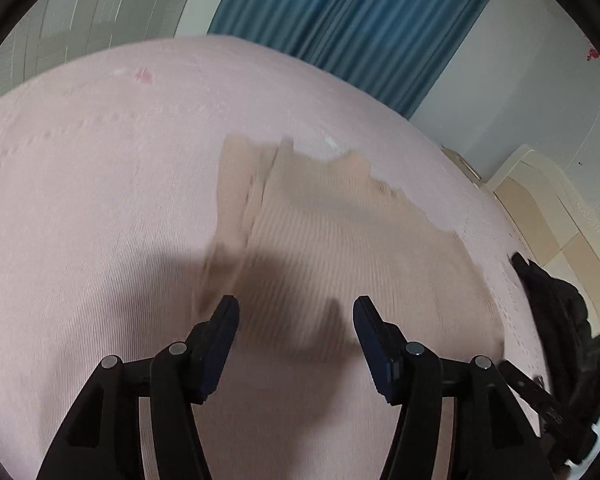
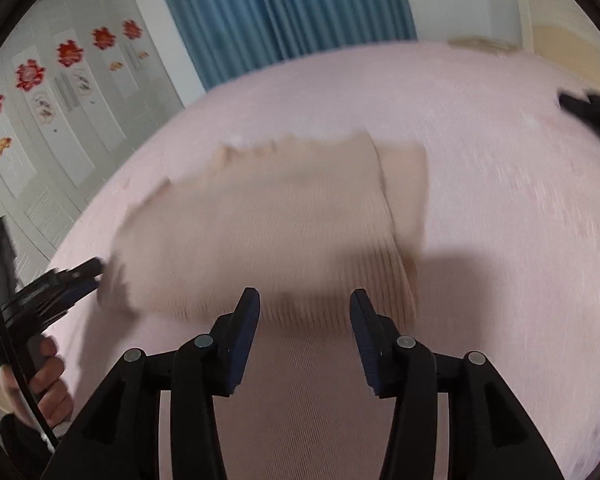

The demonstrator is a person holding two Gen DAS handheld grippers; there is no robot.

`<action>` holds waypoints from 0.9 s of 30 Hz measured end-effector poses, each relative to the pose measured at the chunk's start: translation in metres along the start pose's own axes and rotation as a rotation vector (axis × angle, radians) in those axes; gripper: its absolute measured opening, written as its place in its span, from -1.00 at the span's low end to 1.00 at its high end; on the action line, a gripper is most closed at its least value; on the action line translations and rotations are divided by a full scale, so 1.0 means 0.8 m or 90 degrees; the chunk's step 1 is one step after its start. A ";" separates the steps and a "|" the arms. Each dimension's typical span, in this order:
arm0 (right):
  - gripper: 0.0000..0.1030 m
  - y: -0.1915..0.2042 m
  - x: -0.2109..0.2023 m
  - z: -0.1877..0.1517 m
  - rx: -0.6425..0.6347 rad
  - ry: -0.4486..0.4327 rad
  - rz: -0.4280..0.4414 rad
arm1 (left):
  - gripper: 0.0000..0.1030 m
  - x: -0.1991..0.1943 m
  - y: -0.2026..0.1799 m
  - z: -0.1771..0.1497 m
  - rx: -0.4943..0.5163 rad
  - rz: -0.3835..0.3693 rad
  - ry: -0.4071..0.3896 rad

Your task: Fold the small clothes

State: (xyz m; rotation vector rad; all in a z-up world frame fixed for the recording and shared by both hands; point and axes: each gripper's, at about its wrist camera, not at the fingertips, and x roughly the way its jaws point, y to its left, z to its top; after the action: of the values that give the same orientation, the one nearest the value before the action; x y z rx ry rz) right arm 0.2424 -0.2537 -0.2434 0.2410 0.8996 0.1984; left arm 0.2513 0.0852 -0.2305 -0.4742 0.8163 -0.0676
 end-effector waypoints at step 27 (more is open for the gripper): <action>-0.82 -0.061 0.069 0.035 0.213 0.038 0.066 | -0.80 0.069 0.057 0.015 -0.225 -0.091 0.013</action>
State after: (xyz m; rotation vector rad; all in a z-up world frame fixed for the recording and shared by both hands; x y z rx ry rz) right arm 0.3012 -0.2890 -0.2822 0.5949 0.9785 0.1507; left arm 0.2924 0.1174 -0.2807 -0.8666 0.8160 -0.0613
